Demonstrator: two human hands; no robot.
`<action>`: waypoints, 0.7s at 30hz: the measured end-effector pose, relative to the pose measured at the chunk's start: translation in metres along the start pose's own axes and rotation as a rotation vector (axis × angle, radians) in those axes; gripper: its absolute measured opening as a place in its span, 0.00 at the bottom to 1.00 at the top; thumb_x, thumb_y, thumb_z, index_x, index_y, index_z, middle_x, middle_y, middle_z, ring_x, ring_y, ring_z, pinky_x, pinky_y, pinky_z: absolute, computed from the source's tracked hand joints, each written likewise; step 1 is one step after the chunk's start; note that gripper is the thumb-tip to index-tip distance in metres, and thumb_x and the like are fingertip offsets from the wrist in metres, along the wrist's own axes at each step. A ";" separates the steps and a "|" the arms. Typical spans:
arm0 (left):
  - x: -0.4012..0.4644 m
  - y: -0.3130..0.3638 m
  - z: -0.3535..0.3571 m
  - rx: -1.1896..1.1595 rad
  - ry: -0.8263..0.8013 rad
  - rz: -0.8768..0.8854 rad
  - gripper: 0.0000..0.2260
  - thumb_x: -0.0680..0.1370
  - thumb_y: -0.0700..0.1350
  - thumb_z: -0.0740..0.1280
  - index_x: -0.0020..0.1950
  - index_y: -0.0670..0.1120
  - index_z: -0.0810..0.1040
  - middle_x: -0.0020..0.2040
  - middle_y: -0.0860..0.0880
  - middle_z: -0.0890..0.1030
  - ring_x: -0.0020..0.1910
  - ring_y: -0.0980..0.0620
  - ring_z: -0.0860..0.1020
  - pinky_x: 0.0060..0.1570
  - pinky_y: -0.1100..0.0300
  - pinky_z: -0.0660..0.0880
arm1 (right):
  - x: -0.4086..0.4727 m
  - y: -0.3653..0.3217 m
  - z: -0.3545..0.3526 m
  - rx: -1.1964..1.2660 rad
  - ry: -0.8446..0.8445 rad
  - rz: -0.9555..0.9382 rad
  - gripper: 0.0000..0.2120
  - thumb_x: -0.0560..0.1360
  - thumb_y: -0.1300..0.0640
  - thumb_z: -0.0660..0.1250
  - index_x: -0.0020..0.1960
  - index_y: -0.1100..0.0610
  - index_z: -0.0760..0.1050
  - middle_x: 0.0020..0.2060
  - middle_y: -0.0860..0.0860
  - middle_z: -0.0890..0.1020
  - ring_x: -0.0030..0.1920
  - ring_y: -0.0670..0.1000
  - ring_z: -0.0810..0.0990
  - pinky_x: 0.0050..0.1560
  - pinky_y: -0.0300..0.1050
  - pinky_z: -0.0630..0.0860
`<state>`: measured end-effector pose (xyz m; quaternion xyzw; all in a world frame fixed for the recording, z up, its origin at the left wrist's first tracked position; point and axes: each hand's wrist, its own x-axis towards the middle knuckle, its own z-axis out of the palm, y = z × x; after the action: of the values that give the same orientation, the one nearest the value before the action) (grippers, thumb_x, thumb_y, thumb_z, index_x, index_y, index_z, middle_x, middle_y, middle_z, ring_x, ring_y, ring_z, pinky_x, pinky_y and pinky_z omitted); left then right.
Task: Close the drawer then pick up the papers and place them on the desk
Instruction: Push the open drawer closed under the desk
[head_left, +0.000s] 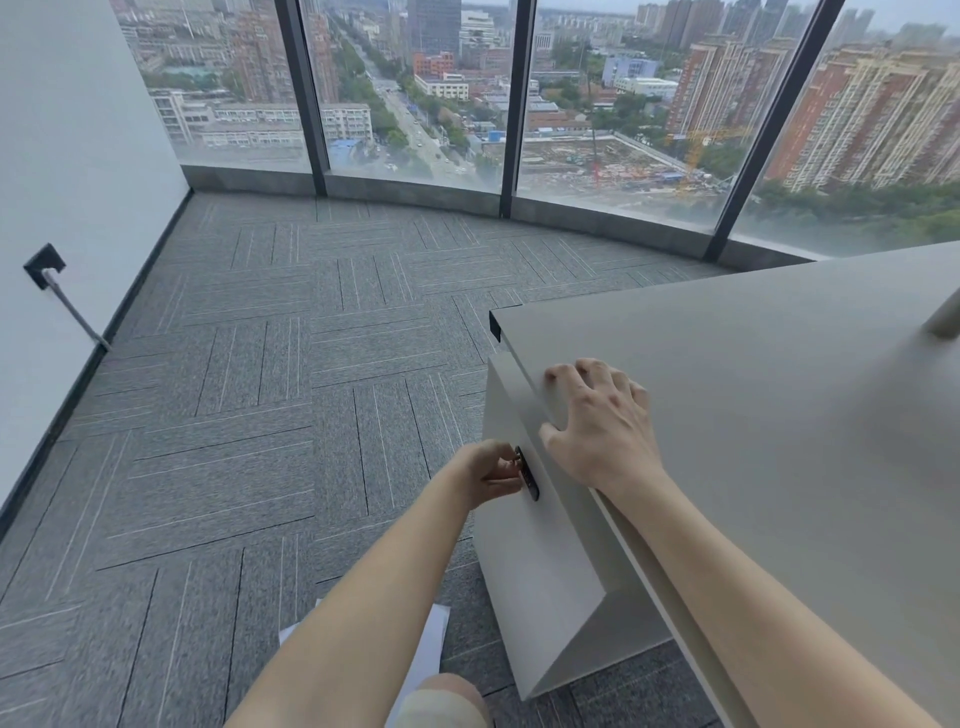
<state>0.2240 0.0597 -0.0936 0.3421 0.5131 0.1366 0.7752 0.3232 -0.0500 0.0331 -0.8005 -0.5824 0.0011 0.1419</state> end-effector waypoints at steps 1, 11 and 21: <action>-0.001 0.002 0.000 0.000 -0.007 -0.031 0.07 0.75 0.38 0.59 0.41 0.40 0.76 0.36 0.45 0.78 0.37 0.51 0.79 0.38 0.63 0.80 | 0.000 0.000 0.000 -0.001 0.000 -0.001 0.25 0.69 0.46 0.64 0.66 0.46 0.68 0.70 0.53 0.69 0.72 0.57 0.64 0.73 0.53 0.56; 0.001 0.007 0.002 0.020 0.061 -0.139 0.03 0.72 0.41 0.62 0.41 0.41 0.73 0.36 0.47 0.76 0.45 0.45 0.80 0.54 0.56 0.79 | 0.000 0.001 0.001 -0.004 0.011 -0.002 0.25 0.69 0.46 0.64 0.66 0.46 0.68 0.70 0.52 0.69 0.72 0.57 0.64 0.73 0.53 0.57; 0.017 -0.002 -0.001 -0.132 0.084 -0.256 0.02 0.65 0.39 0.65 0.33 0.41 0.76 0.51 0.46 0.79 0.61 0.46 0.78 0.58 0.53 0.78 | 0.001 0.002 0.002 0.003 0.017 0.005 0.25 0.68 0.46 0.64 0.65 0.45 0.68 0.69 0.51 0.70 0.71 0.57 0.65 0.72 0.54 0.57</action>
<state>0.2303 0.0683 -0.1066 0.2162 0.5743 0.0842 0.7851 0.3247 -0.0493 0.0311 -0.8016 -0.5792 -0.0046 0.1481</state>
